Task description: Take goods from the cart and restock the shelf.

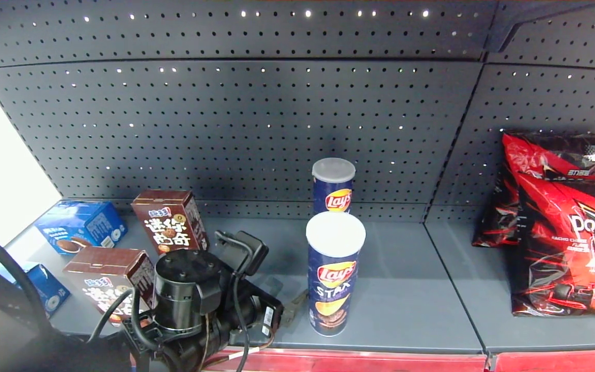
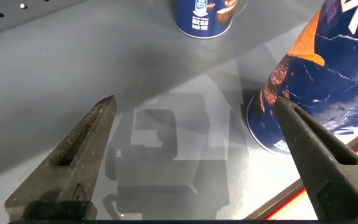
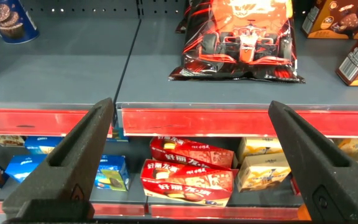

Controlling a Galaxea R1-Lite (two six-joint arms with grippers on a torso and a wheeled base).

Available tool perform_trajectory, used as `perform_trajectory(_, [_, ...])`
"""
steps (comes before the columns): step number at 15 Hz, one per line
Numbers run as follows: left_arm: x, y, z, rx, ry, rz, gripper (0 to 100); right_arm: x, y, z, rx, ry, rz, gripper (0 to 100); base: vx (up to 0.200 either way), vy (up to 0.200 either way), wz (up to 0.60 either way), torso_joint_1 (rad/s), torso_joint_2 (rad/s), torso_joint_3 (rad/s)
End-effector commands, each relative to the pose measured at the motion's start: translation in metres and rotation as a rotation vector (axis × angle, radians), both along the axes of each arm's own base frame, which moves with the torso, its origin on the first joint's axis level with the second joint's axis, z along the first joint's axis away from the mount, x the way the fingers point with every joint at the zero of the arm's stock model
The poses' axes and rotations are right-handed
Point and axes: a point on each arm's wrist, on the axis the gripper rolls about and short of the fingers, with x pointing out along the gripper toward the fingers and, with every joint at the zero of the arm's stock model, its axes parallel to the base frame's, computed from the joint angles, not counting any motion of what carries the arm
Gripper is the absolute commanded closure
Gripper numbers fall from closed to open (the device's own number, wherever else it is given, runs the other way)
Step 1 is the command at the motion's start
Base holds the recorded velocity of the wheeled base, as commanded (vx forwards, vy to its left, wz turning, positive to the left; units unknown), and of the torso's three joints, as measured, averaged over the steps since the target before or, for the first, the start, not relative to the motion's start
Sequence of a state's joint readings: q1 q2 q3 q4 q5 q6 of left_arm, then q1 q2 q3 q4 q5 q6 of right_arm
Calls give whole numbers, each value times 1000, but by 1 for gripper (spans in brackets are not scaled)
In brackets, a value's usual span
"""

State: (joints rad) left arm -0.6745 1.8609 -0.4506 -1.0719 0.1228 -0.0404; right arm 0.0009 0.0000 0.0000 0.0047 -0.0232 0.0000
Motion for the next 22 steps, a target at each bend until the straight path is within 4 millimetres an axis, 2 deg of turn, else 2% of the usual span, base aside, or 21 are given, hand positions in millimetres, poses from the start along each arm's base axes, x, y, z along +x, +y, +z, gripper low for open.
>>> perform_trajectory(1, [0,-2,-1,-1,1,-4,0,0,0,0,0,1,1,0,0,0,0,0,0,0])
perform_trajectory(8, [2,-1,1,-5,-6,12,0,0,0,0,0,1,1,0,0,0,0,0,0,0])
perform_trajectory(10, [9,9,4,-8,-11,58,0,0,0,0,0,1,1,0,0,0,0,0,0,0])
perform_trajectory(11, [14,21,14,-26,-36,96,0,0,0,0,0,1,-1,0,0,0,0,0,0,0])
perform_trajectory(13, [13,26,23,-47,-62,99,0,0,0,0,0,0,1,0,0,0,0,0,0,0])
perform_trajectory(17, [-6,28,41,-84,-101,53,0,0,0,0,0,1,1,0,0,0,0,0,0,0])
perform_trajectory(21, [-30,44,52,-85,-104,49,0,0,0,0,0,1,1,0,0,0,0,0,0,0])
perform_trajectory(22, [-42,52,59,-94,-118,46,0,0,0,0,0,1,-1,0,0,0,0,0,0,0])
